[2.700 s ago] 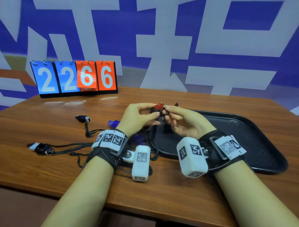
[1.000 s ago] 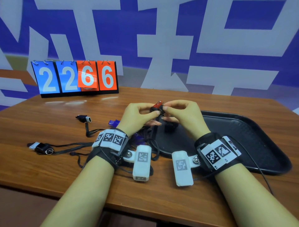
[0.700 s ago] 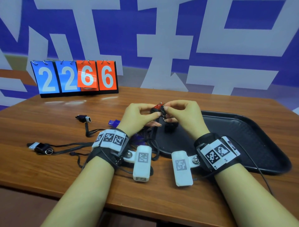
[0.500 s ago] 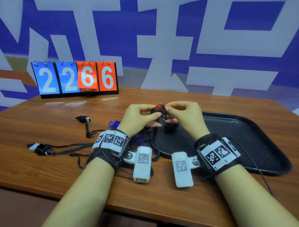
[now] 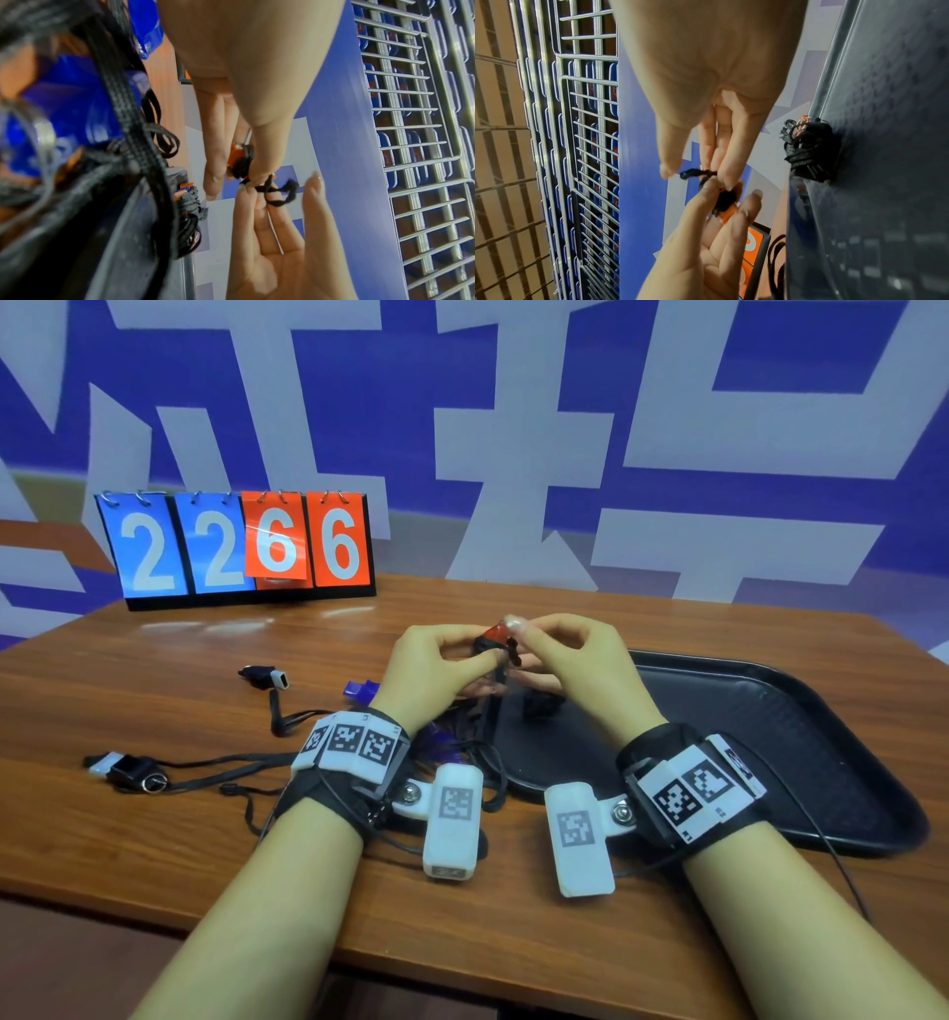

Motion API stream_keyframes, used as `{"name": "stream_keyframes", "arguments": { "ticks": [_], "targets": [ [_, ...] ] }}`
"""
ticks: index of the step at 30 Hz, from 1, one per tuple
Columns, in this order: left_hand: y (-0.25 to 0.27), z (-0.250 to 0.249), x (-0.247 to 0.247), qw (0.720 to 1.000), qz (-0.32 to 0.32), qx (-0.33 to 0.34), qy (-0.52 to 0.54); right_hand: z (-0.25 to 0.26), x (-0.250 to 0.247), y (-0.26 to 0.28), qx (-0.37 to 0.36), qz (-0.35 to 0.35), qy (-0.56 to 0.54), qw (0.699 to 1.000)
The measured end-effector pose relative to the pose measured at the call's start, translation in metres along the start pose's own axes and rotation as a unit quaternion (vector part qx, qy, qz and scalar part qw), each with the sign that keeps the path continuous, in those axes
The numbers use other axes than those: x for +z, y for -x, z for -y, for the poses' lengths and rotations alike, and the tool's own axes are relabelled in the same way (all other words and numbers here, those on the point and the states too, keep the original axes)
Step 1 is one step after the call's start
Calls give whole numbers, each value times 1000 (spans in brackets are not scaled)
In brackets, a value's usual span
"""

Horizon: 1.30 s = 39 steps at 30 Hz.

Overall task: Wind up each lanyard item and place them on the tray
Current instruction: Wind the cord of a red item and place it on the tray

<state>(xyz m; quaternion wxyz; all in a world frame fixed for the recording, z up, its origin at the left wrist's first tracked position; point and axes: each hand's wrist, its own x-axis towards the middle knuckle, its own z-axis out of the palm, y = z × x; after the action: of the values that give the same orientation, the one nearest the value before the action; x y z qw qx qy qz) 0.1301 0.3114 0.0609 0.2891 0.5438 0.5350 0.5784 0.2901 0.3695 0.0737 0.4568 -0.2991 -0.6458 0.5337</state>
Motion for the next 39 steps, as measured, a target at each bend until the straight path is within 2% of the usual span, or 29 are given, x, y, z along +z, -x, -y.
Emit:
{"name": "stream_keyframes", "arguments": {
  "ticks": [2, 7, 13, 18, 26, 30, 33, 36, 39],
  "targets": [
    [1, -2, 1, 1000, 2, -17, 25, -1, -2, -1, 0, 27, -20, 999],
    [1, -6, 2, 992, -10, -67, 106, 0, -5, -1, -94, 85, 98, 987],
    [4, -11, 3, 989, 13, -71, 130, -2, -3, 0, -118, 33, 90, 988],
    [6, -12, 6, 990, 54, -65, 111, 1, 0, 1, -73, -6, -42, 996],
    [4, -9, 7, 990, 10, -64, 127, 3, -1, -3, -19, 11, -205, 978],
    [4, -11, 6, 981, -3, -75, 176, -1, -2, -4, 22, 27, -200, 979],
    [4, -15, 3, 970, 17, -85, 226, -2, -5, -4, 40, 21, -183, 982],
    [5, -18, 3, 961, 34, -92, 258, -2, -6, -2, 30, 9, -127, 991],
    [4, -17, 3, 963, 16, -91, 255, -2, -4, -1, -3, 0, -81, 997]
  ]
}}
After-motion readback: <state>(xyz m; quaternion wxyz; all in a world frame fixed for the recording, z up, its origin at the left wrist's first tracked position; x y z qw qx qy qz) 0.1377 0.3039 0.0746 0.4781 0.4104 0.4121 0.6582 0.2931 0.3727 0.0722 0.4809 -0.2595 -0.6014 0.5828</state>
